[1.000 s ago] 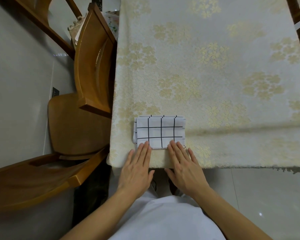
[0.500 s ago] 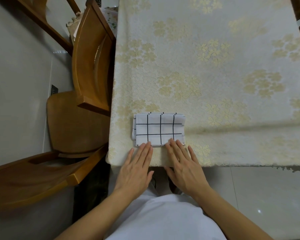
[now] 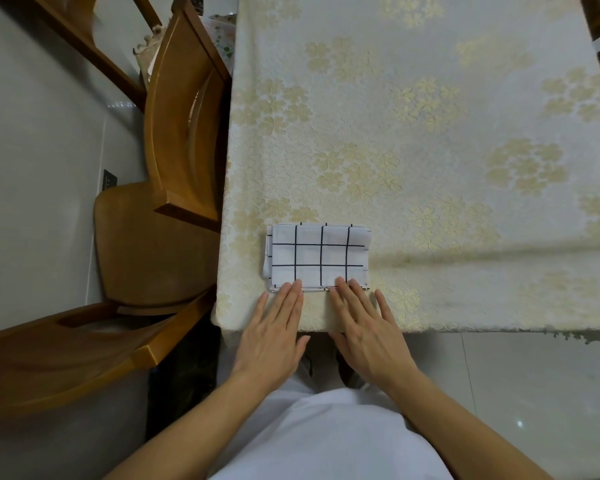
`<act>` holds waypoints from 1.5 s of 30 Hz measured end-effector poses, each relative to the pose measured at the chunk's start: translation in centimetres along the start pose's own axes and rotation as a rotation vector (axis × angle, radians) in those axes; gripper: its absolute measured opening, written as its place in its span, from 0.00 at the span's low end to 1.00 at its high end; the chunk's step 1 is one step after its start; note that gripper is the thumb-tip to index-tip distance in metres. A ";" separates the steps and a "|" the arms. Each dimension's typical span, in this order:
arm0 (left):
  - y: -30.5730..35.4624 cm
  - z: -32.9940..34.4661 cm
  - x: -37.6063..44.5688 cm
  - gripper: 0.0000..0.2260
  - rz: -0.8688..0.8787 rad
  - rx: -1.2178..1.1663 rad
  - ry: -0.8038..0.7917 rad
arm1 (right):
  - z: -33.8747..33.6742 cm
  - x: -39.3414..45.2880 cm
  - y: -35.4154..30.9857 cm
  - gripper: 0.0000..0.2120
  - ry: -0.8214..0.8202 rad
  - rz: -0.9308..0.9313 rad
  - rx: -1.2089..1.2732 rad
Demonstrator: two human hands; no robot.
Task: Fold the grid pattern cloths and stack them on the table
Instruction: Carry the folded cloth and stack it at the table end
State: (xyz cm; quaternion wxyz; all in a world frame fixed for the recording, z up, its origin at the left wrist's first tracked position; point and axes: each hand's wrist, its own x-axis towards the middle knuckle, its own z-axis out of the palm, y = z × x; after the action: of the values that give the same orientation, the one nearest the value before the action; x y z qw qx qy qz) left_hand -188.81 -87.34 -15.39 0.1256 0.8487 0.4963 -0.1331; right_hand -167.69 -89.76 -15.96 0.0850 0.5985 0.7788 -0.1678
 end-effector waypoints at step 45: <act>-1.8 -1.1 5.1 0.34 -0.010 -0.086 0.050 | -1.5 4.6 1.4 0.32 0.104 0.034 0.071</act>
State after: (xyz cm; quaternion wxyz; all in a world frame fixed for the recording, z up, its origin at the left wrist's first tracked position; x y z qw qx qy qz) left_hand -187.87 -81.99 -16.29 0.1487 0.8430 0.5088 -0.0911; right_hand -167.53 -84.73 -16.31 0.0257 0.6220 0.7655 -0.1625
